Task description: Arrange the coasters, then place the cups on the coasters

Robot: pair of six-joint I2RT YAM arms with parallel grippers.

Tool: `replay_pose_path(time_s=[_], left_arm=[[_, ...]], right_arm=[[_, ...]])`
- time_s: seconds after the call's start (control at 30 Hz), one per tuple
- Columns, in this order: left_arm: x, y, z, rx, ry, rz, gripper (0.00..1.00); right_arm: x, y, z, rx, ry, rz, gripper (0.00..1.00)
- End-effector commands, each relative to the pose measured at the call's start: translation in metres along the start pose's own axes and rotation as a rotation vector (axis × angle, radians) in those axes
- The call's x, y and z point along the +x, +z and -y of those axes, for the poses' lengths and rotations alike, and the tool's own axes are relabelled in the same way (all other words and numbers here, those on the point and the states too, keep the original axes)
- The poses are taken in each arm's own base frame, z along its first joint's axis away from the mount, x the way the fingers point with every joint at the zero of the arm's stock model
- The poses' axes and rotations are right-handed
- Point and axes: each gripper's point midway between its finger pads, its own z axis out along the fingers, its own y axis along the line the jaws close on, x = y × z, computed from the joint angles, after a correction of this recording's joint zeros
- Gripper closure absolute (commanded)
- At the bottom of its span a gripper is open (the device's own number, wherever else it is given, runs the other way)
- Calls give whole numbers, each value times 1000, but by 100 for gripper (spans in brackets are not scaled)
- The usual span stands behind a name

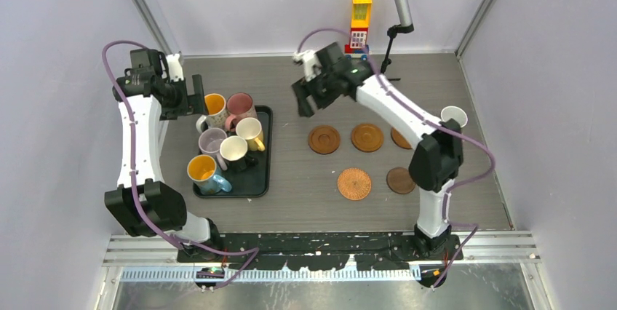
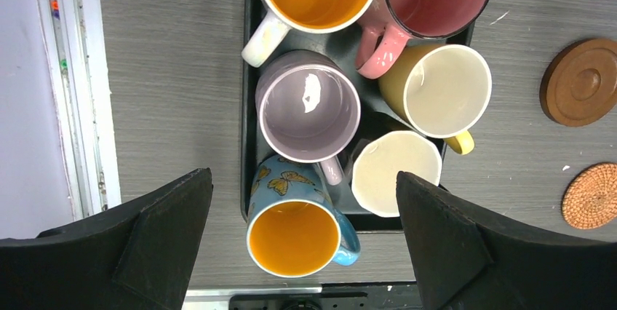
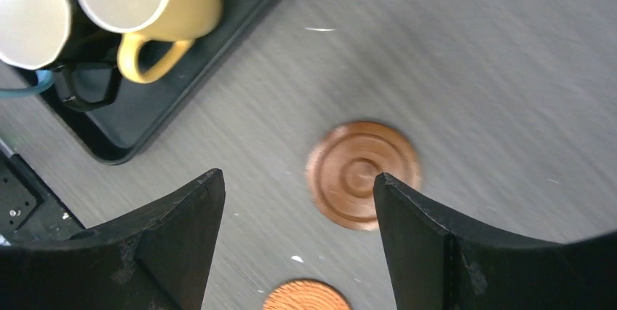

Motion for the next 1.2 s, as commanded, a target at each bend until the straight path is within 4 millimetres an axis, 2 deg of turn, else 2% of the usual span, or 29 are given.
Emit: replay_pose_path(time_s=[0.0,0.1,0.33,0.5,0.67,0.83,0.97,1.07,1.17], left_arm=[[-11,-13,-4,-40,-23,83,0],[-9,-14,-11,-79,-40,76,0],[-8,-15,-12,-86,-45,80,0],[-8,-13,-15,-103,-53,79,0],[-7,-13,-16,-112,-54,81,0],[-5,-14,-17,-117,-53,79,0],[-4,-15,-18,-121,-48,83,0],[-3,-14,-19,-126,-45,80,0],[-3,-15,-19,-127,-43,80,0]], right_arm=[[-20,26,-58,4,-59,50,21],[-15,53,-89,-7,-88,32,21],[-13,88,-127,-46,-87,17,23],[-5,108,-137,-30,-103,0,31],[1,130,-131,49,-122,-5,42],[2,137,-131,61,-125,-6,42],[1,135,-129,73,-124,-5,42],[-5,124,-125,104,-125,13,42],[-18,102,-128,100,-97,51,42]])
